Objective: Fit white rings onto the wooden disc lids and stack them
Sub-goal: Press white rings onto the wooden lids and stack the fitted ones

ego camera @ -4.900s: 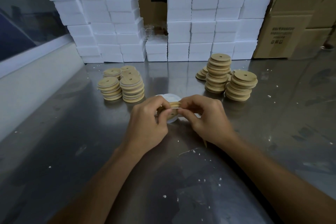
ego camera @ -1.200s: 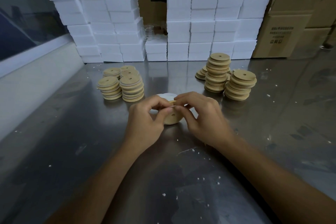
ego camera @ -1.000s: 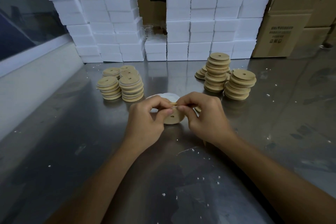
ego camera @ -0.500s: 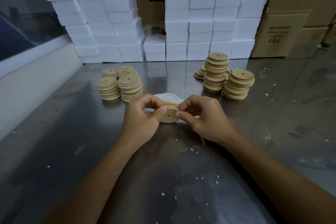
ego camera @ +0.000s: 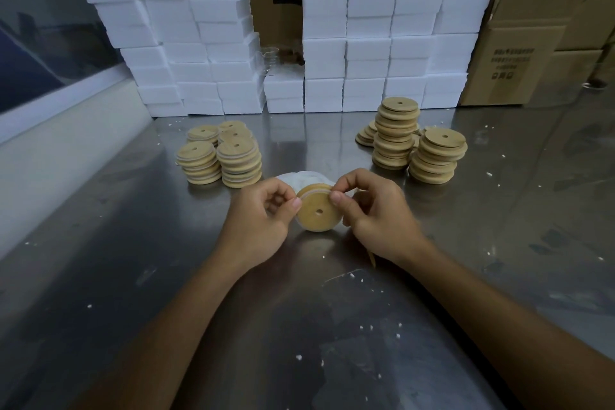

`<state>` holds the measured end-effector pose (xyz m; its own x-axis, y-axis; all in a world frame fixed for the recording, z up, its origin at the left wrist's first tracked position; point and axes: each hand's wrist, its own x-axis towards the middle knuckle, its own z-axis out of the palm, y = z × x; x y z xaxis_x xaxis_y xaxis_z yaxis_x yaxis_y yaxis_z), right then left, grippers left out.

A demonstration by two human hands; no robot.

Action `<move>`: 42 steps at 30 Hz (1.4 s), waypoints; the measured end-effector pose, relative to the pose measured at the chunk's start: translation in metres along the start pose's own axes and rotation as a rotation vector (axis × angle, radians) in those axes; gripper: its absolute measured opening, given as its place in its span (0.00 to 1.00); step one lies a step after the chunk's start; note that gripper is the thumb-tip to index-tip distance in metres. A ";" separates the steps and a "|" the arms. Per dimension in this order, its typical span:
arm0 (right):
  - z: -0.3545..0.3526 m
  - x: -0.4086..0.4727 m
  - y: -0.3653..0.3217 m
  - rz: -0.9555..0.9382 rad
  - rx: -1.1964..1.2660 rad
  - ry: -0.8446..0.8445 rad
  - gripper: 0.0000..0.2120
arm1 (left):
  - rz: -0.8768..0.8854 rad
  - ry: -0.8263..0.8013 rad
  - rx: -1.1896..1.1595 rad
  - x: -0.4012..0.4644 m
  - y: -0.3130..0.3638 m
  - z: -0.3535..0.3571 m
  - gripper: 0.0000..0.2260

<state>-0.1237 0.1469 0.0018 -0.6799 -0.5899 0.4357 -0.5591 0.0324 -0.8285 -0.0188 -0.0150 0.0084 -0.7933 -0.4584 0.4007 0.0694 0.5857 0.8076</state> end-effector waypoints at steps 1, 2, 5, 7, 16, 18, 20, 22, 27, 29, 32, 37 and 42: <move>0.000 0.000 0.000 -0.002 0.008 0.008 0.05 | -0.012 -0.029 -0.013 0.000 0.000 -0.001 0.11; 0.000 0.000 0.001 -0.008 0.009 0.010 0.04 | -0.040 -0.053 -0.051 0.000 0.000 -0.001 0.11; 0.001 0.000 0.004 -0.014 0.001 0.013 0.03 | -0.141 -0.058 -0.182 0.000 0.000 -0.004 0.08; 0.001 0.001 0.006 -0.019 -0.019 0.046 0.04 | -0.198 -0.012 -0.284 0.000 0.002 -0.008 0.08; 0.001 0.002 0.008 -0.012 -0.060 0.129 0.06 | -0.369 0.425 -0.781 0.018 0.002 -0.044 0.09; 0.000 0.002 0.007 -0.009 -0.062 0.128 0.06 | -0.431 0.524 -0.814 0.023 -0.006 -0.053 0.08; 0.000 0.002 0.007 0.001 -0.052 0.132 0.06 | -0.476 0.597 -0.857 0.028 -0.018 -0.062 0.07; 0.000 0.002 0.007 0.014 -0.046 0.140 0.06 | -0.500 0.639 -0.937 0.032 -0.028 -0.068 0.07; 0.000 0.002 0.007 0.030 -0.048 0.143 0.05 | -0.495 0.666 -1.057 0.039 -0.047 -0.070 0.05; 0.000 0.002 0.007 0.032 -0.053 0.138 0.05 | -0.503 0.649 -1.060 0.044 -0.051 -0.070 0.04; 0.000 0.002 0.007 0.028 -0.060 0.132 0.05 | -0.509 0.641 -1.056 0.054 -0.056 -0.071 0.04; 0.001 0.002 0.006 0.006 -0.077 0.131 0.05 | -0.508 0.626 -1.063 0.063 -0.061 -0.070 0.04; 0.002 0.002 0.005 0.001 -0.119 0.104 0.04 | -0.479 0.605 -1.067 0.062 -0.062 -0.071 0.03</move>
<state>-0.1274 0.1442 -0.0023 -0.7229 -0.5029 0.4739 -0.6062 0.1324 -0.7842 -0.0295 -0.1272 0.0136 -0.4980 -0.8595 -0.1152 0.5201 -0.4023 0.7535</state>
